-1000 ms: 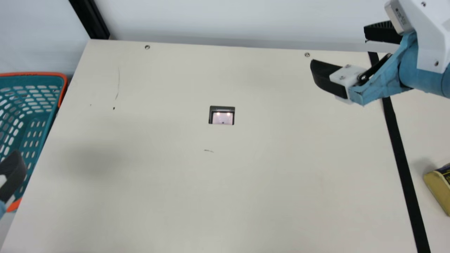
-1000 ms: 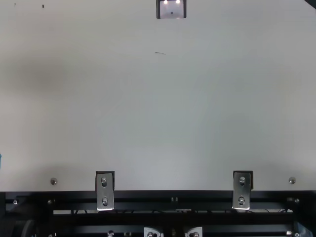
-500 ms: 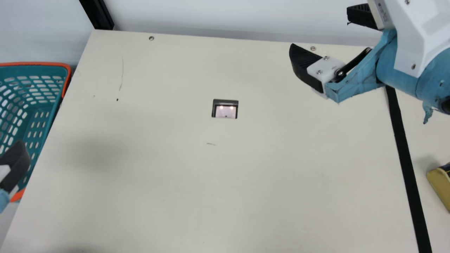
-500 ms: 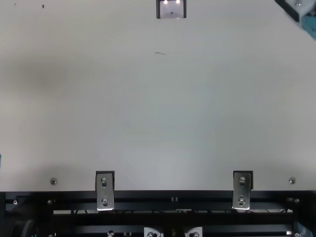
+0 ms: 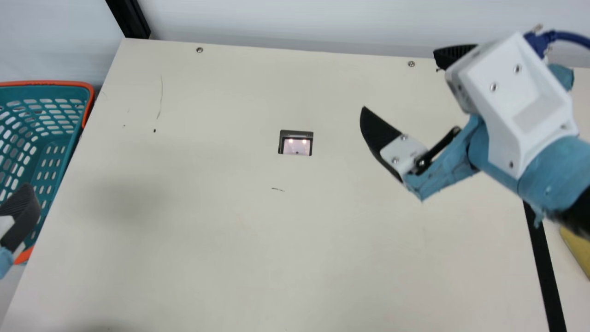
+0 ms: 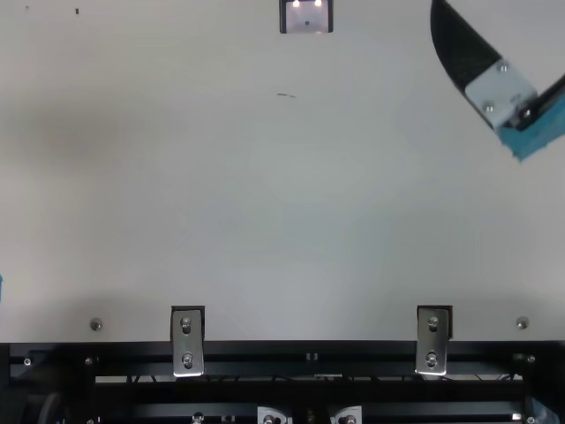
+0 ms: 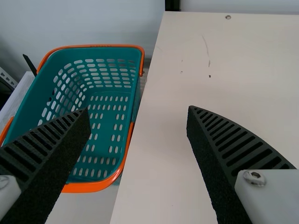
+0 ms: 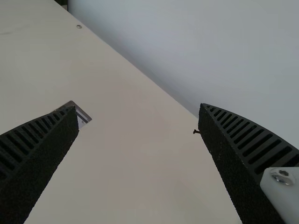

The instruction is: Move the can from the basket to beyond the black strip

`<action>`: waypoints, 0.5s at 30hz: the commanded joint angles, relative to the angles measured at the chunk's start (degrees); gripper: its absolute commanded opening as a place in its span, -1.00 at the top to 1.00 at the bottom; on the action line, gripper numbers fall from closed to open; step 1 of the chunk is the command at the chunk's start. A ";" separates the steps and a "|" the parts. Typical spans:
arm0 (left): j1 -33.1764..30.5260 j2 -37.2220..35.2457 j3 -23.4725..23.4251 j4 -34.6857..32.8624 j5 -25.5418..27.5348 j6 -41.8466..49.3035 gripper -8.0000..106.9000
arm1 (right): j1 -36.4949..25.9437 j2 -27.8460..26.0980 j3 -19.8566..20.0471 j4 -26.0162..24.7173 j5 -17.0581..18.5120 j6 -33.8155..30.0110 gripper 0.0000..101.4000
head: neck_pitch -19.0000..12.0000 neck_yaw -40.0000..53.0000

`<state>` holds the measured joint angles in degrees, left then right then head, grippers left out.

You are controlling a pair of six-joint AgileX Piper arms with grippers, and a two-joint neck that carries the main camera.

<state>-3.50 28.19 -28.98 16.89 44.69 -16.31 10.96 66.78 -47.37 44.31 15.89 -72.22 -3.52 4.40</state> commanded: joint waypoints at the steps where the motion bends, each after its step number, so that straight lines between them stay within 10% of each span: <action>1: 0.00 0.00 0.00 0.00 0.00 0.00 -0.71 | 0.42 -2.47 3.78 -4.86 -2.18 3.35 -1.00 | -0.24 0.40; 15: 0.00 0.00 0.00 0.00 0.00 0.00 -0.71 | 2.57 -21.85 19.59 -17.13 -5.32 21.72 -1.00 | -0.24 0.40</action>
<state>-3.50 28.19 -28.98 16.89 44.69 -16.31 13.54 48.92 -29.91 27.83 10.57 -53.40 -3.52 4.40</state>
